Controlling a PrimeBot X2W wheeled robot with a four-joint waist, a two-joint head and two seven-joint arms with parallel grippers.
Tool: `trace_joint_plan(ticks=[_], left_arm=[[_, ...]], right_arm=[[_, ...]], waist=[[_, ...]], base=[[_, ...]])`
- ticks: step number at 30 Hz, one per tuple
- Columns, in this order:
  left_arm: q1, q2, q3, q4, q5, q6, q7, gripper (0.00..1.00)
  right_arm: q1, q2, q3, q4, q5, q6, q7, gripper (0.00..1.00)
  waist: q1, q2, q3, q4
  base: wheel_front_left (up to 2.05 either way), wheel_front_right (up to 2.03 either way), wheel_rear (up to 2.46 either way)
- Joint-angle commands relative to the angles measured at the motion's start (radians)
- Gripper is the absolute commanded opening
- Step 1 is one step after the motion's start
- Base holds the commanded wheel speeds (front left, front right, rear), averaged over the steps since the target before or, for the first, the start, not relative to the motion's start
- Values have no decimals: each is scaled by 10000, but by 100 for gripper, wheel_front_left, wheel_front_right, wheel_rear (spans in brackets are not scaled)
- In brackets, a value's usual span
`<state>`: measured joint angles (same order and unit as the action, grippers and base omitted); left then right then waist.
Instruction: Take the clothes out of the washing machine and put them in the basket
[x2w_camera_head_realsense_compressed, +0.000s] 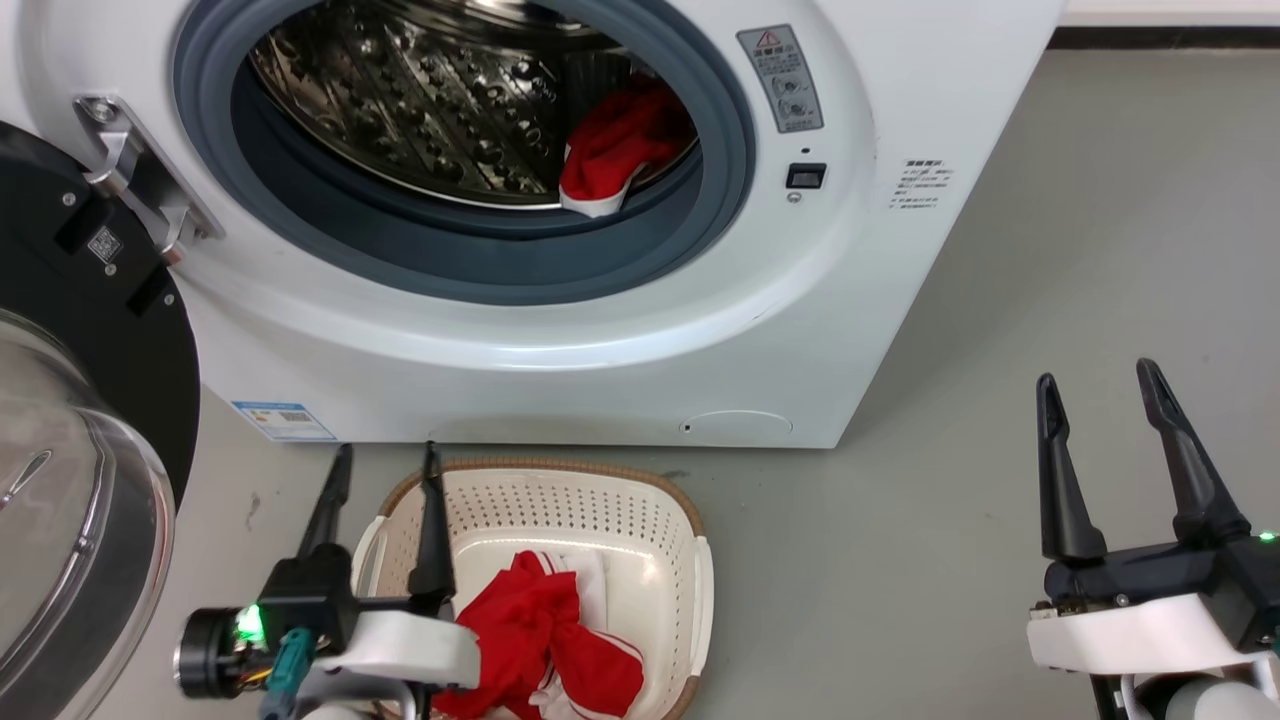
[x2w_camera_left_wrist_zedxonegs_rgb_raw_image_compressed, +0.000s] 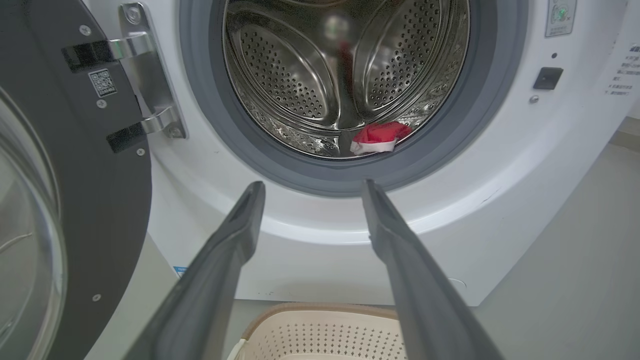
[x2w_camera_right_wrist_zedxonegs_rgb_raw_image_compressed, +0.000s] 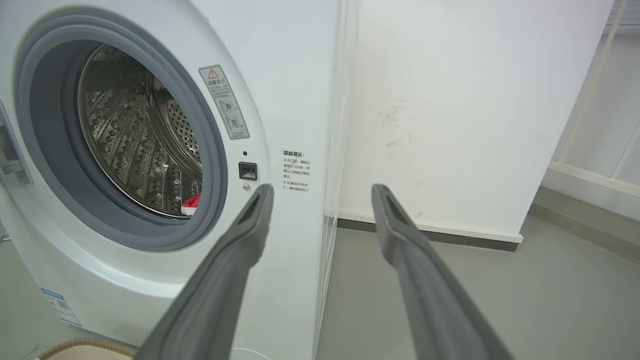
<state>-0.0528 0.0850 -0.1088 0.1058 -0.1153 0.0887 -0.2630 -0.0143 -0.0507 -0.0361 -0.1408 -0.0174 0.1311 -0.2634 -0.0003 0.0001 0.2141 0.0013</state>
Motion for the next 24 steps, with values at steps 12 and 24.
trace_joint_plan(ticks=[12, 24], left_arm=[[-385, -110, 489, 499, 514, -608, -25, 100], [-5048, 595, 397, 3681, 737, -1555, -25, 100]], right_arm=[[49, 10, 200, -14, 189, -7, -19, 100], [-922, 12, 368, -303, 234, -8, -19, 100]], waist=[[3, -1, -195, -382], [3, -1, 1494, -1044]], base=[[0, 0, 0], [0, 0, 0]])
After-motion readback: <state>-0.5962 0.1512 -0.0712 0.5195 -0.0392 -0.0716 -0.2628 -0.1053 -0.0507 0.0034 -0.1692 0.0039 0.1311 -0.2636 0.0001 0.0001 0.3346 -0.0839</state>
